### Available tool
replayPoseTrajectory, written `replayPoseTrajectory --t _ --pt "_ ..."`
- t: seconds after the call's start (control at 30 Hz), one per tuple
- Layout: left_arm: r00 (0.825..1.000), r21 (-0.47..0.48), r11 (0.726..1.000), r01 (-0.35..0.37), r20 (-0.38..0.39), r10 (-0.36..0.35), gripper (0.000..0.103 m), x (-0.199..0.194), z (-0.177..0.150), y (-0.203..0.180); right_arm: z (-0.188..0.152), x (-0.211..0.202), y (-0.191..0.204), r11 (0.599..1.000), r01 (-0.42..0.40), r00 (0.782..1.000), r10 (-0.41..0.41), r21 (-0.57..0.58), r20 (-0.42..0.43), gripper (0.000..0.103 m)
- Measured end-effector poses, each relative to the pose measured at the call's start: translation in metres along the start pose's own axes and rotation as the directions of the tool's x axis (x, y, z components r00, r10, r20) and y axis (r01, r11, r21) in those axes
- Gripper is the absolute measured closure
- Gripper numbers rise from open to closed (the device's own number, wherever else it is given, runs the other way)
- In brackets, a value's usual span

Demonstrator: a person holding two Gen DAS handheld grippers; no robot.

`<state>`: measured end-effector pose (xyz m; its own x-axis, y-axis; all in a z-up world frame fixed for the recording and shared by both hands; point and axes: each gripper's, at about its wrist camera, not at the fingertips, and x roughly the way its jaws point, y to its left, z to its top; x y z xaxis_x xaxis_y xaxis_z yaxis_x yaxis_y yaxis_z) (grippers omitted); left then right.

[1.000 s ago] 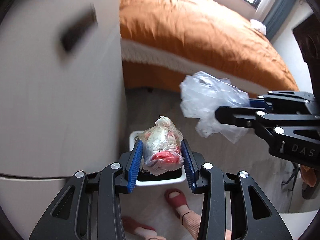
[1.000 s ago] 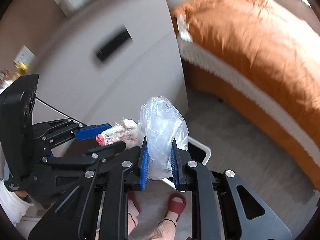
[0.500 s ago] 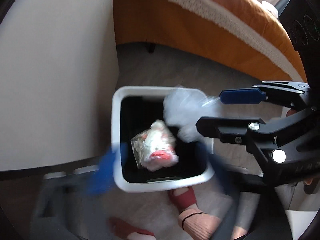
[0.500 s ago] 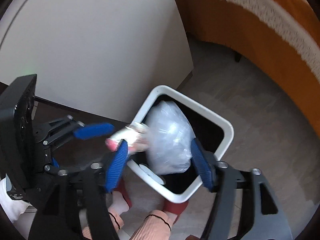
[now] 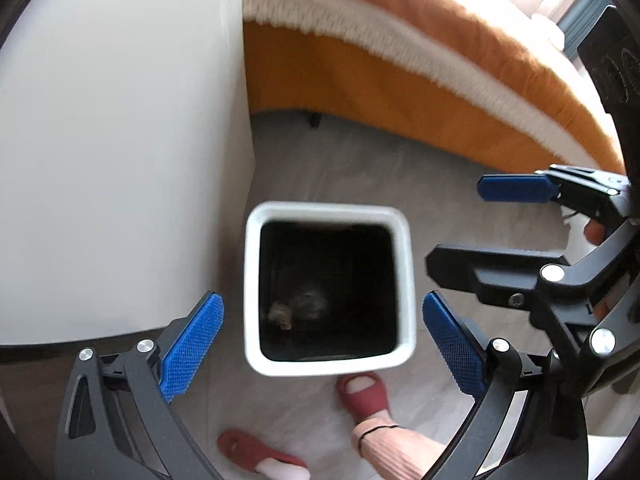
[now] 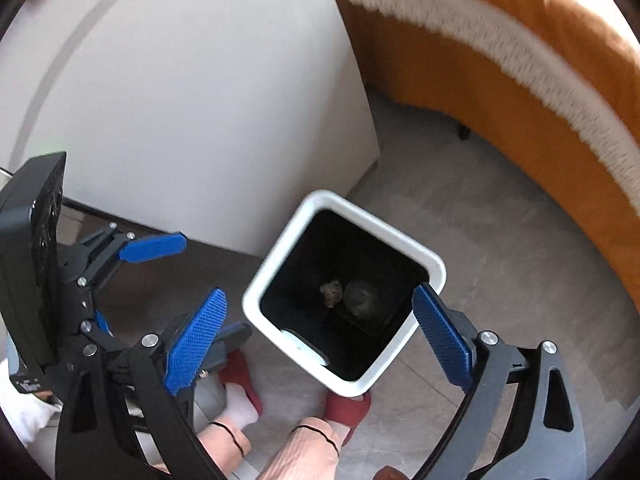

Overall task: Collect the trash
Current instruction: 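Open the left tool while the right tool opens, dropping both items into the bin, then move both open tools back over the trash pile on the desk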

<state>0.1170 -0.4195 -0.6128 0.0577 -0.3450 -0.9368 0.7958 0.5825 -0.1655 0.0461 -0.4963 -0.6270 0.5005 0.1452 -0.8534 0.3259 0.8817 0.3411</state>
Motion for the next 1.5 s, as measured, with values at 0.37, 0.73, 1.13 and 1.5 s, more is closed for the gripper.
replayPoseTrajectory --t 0.37,0.73,1.13,1.5 --pt "0.979 -0.020 1.000 -0.011 0.204 0.015 0.005 -0.188 0.035 -0.037 0.029 -0.192 0.078 0.994 0.094 0.964 -0.076 -0.061 0.254 0.005" --pt "0.877 -0.167 0.974 -0.154 0.432 0.213 0.005 -0.387 0.014 -0.018 0.055 -0.312 0.174 0.978 0.019 0.899 0.074 -0.206 0.432 0.005" --pt "0.738 -0.521 0.792 -0.318 0.388 0.551 0.005 -0.509 -0.089 0.071 0.073 -0.333 0.319 0.857 -0.076 0.870 0.306 -0.509 0.386 0.005" --pt "0.706 -0.717 0.631 -0.297 0.280 0.651 0.005 -0.540 -0.178 0.160 0.060 -0.300 0.410 0.769 -0.127 0.892 0.365 -0.627 0.267 0.005"
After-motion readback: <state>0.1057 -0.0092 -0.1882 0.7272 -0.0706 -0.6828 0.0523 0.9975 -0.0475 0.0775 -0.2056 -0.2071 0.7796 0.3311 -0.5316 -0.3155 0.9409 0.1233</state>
